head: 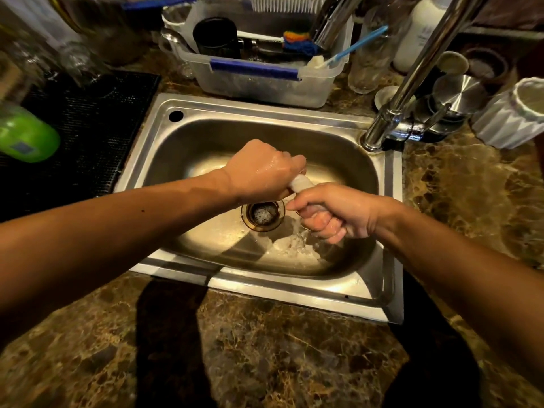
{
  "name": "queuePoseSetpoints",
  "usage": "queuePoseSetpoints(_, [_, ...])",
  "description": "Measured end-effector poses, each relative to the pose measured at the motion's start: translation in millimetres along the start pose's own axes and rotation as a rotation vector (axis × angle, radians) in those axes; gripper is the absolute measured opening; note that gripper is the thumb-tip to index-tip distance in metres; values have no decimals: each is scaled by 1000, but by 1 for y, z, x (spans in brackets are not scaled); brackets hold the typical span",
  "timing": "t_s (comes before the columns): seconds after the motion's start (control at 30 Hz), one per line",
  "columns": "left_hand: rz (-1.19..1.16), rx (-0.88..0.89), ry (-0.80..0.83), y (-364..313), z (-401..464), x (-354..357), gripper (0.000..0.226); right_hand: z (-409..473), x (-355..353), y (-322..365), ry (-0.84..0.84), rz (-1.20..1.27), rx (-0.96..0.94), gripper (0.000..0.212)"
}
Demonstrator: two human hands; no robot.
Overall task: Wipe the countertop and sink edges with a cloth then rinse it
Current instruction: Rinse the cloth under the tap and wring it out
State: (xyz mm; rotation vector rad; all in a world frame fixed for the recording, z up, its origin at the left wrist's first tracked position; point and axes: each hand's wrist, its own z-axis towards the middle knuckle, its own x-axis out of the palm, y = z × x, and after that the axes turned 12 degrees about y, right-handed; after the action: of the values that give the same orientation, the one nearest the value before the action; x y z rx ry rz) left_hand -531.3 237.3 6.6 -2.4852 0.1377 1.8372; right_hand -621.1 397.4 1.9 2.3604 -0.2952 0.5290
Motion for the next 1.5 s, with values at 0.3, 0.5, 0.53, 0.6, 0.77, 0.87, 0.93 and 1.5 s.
queuePoseSetpoints(0.3, [-645, -323, 406, 4, -1, -11, 34, -22, 17, 13, -713, -1214, -186, 76])
queuePoseSetpoints(0.5, [-1486, -122, 1010, 8, -10, -28, 36, -3, 29, -29, -1013, -1550, -437, 95])
queuePoseSetpoints(0.53, [-1505, -79, 1063, 7, -9, -29, 39, 3, 26, -29, -1073, -1540, -484, 93])
queuePoseSetpoints(0.6, [-1514, -26, 1092, 9, -8, -33, 38, 6, 20, -24, -1193, -1560, -543, 82])
queuePoseSetpoints(0.77, [-1404, -65, 828, 9, -16, -48, 19, -6, 5, -6, -1294, -1733, -415, 47])
queuePoseSetpoints(0.87, [-1048, -94, 618, -2, -15, -44, 15, -11, 8, 1, -1146, -1726, -269, 38])
queuePoseSetpoints(0.93, [-699, -95, 501, -9, -10, -37, 23, -12, 11, 3, -1036, -1678, -160, 35])
queuePoseSetpoints(1.5, [113, -35, 97, 11, 0, -13, 25, 2, 16, 13, -288, -298, -152, 19])
